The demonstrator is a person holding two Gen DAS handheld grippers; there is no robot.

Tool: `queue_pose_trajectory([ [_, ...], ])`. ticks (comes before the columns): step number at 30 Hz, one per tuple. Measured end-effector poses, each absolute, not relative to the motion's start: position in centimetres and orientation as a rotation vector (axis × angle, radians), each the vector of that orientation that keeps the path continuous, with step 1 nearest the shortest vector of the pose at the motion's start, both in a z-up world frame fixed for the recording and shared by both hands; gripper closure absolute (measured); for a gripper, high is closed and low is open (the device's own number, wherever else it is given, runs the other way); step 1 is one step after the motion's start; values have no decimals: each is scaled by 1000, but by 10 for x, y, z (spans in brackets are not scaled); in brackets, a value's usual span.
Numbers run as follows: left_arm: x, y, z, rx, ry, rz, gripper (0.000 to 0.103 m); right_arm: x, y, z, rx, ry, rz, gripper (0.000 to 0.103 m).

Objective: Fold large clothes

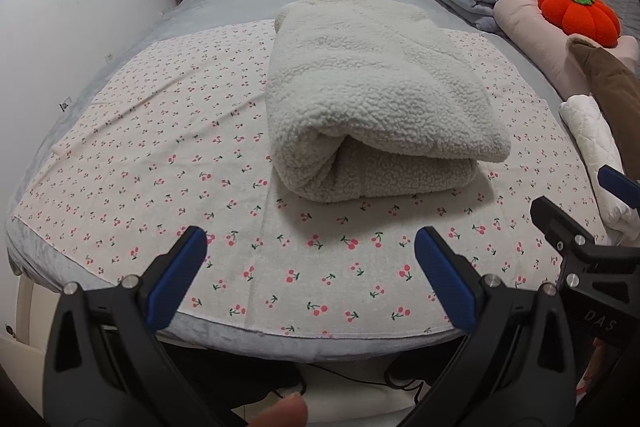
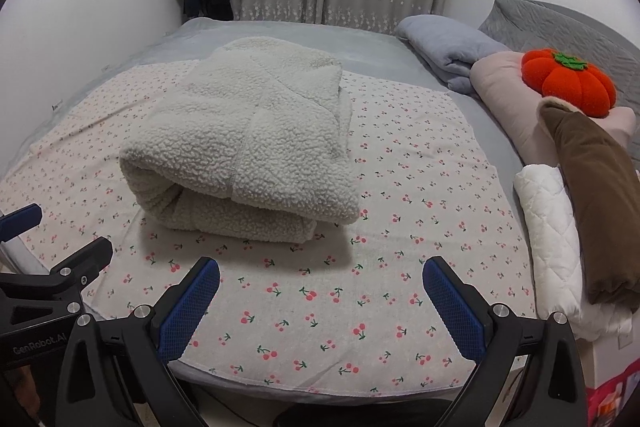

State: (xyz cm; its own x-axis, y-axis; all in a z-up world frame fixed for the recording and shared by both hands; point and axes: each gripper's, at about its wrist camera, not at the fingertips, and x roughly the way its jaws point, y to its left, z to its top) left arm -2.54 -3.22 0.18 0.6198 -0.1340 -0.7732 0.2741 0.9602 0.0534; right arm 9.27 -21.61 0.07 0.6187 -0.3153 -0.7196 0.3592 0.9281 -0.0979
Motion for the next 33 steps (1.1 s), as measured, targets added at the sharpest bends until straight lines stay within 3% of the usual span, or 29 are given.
queue_pose_trajectory([
  [33, -19, -27, -6, 159, 902, -232, 0, 103, -210, -1, 26, 826, -374, 0],
])
